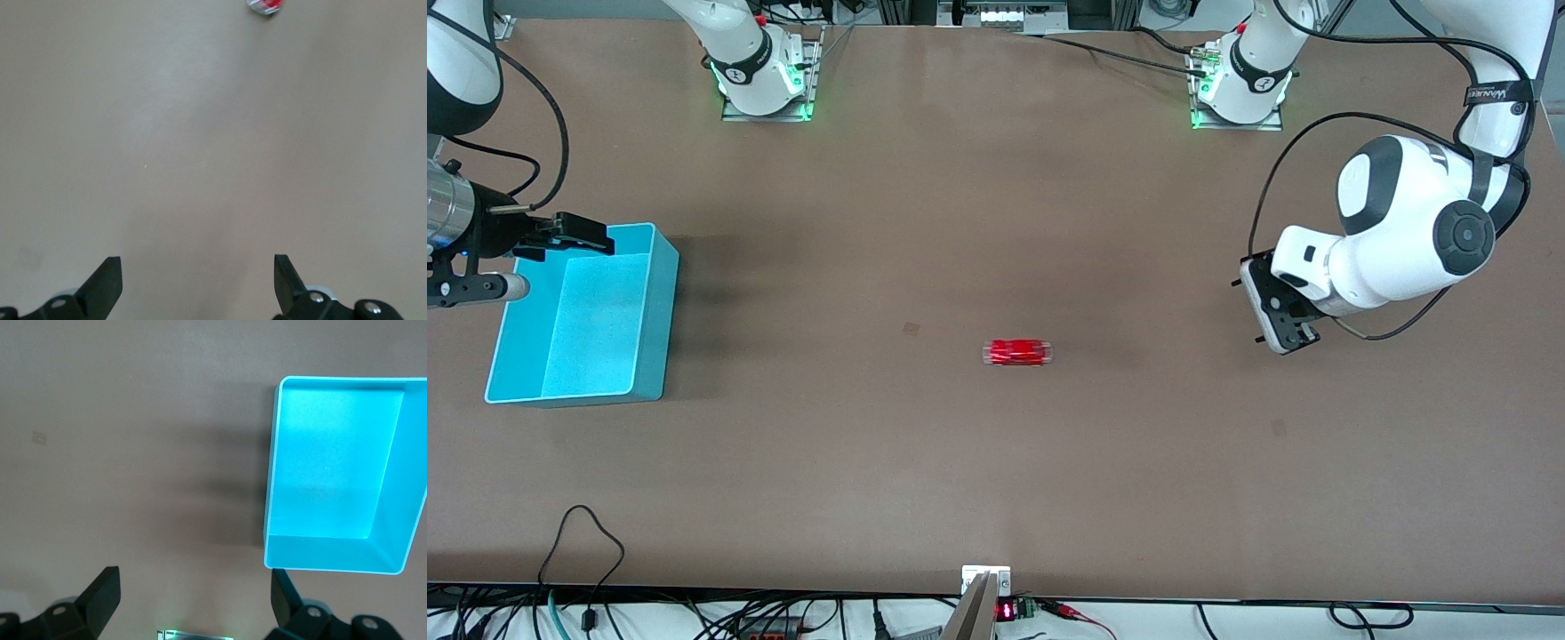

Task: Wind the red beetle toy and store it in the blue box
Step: 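Release the car with the left gripper, letting it roll toward the box, then raise the left gripper away while the right gripper moves toward the car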

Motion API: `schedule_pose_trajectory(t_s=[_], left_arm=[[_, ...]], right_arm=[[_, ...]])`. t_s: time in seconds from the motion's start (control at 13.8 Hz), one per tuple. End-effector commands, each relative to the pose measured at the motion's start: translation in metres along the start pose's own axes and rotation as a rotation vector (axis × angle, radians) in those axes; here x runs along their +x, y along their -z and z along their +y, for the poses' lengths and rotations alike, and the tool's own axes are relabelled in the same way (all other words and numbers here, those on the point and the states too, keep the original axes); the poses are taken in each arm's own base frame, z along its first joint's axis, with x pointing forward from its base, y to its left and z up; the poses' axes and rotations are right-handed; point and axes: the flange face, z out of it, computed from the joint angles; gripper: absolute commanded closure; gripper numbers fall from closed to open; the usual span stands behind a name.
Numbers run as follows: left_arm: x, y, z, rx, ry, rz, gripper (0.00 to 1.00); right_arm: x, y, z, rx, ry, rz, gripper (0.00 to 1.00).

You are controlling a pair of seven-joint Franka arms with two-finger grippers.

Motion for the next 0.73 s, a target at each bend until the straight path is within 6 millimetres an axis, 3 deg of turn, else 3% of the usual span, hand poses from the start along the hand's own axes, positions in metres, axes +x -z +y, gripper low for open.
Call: schedule_pose_trajectory(t_s=[0.0, 0.29, 0.51, 0.65], left_arm=[[0.004, 0.029, -0.02, 0.054, 0.222, 0.068, 0.0], [-0.021, 0.062, -0.053, 0.105, 0.653, 0.134, 0.0], [-0.056, 0.089, -0.082, 0.168, 0.825, 0.155, 0.0], [-0.063, 0.113, -0.089, 0.236, 0.883, 0.142, 0.0]], right_arm=[[0.0, 0.0, -0.001, -0.006, 0.011, -0.01, 0.0], [0.0, -0.001, 0.001, -0.005, 0.009, -0.013, 0.0], [0.0, -0.001, 0.002, -0.005, 0.007, -0.013, 0.0], [0.002, -0.006, 0.003, -0.004, 0.004, -0.022, 0.0]])
